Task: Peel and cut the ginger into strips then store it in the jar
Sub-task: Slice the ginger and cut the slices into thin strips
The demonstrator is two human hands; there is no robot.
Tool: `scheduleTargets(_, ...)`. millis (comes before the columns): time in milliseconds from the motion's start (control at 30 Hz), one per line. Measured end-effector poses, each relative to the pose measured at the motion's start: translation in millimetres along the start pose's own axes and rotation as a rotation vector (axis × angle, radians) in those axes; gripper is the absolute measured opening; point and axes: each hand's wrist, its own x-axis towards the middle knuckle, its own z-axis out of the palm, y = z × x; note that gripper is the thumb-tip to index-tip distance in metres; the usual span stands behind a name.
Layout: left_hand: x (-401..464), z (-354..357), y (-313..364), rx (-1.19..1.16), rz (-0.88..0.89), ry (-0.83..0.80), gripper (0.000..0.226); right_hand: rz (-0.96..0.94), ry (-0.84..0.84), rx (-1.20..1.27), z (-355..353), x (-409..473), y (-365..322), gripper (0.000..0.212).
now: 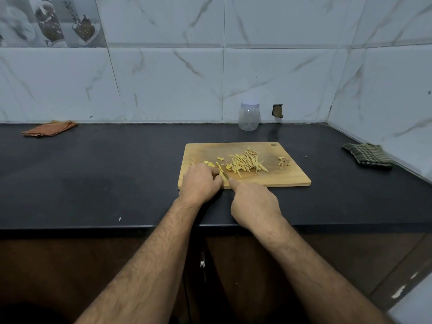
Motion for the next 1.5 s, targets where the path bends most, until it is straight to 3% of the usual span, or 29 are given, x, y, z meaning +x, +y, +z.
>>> scheduleTargets(433,2,2,-2,-0.001,0.019,-0.003,0.029,0.001,0.097,0.137,-1,7,-3,0.058)
scheduleTargets(1500,6,5,-8,-0.041,0.019,-0.03,0.024,-0.011,0.064,0.106,2,25,-15,0.053)
